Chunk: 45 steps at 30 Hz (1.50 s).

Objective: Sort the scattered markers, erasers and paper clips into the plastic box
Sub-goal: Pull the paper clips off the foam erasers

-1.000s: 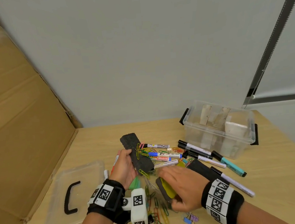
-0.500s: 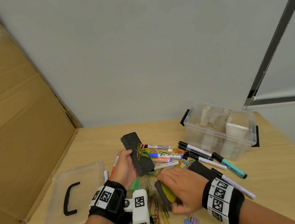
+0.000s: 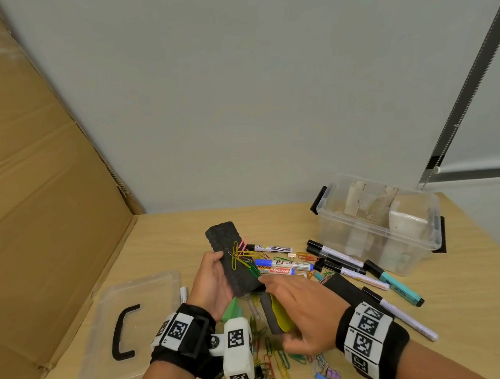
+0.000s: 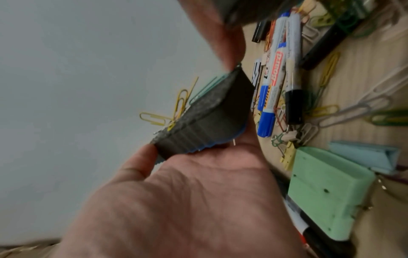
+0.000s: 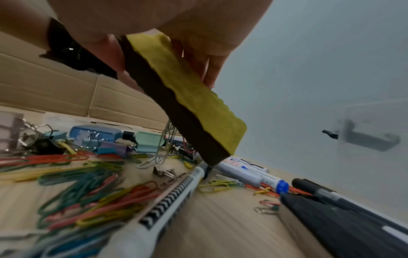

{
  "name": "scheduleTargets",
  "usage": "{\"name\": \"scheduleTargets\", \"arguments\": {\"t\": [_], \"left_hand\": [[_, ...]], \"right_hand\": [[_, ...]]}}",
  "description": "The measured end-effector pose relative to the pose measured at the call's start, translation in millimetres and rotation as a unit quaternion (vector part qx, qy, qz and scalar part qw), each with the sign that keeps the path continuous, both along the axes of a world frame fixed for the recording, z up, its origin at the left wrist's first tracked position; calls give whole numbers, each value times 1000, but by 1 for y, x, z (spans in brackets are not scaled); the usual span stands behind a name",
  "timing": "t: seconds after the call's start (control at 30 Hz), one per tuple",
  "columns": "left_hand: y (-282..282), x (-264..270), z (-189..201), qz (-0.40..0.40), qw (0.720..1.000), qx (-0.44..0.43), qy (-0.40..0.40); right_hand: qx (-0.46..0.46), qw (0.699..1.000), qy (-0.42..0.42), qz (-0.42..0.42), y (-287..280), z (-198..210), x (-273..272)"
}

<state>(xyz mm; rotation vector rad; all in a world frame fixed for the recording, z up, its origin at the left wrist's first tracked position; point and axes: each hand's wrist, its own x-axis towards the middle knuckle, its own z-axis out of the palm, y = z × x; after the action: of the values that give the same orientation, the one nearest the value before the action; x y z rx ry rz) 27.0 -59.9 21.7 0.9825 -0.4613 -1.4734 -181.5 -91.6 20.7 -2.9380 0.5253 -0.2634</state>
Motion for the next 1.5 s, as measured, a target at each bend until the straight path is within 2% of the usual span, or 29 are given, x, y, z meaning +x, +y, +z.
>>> {"name": "scheduleTargets", "arguments": {"t": [0.27,0.4,0.57,0.87,1.13,1.27,1.5], "left_hand": [[-3,-14,-2,-26,999,20,-36],[-4,-8,3,-10,1000,0,-9],[-2,3,3,2,1000,14,-19],[-5,-15,4,-39,997,27,-62],[-5,-7,5,-26,999,9,-45],[-4,-6,3,-27,998,15,-54],[-3,-12,6,-38,996,12,-78]], "right_hand": [[-2,999,-47,8,-4,19,16],[2,1000,-23,2,-4,9,13],[11,1000,27,-2,-9,7,-3],[1,999,-47,21,-4,21,20],[27,999,-9,28,-7,14,5],[29,999,26,5,-10,9,-7],[-23,999,-44,-15,-10,20,2]]}}
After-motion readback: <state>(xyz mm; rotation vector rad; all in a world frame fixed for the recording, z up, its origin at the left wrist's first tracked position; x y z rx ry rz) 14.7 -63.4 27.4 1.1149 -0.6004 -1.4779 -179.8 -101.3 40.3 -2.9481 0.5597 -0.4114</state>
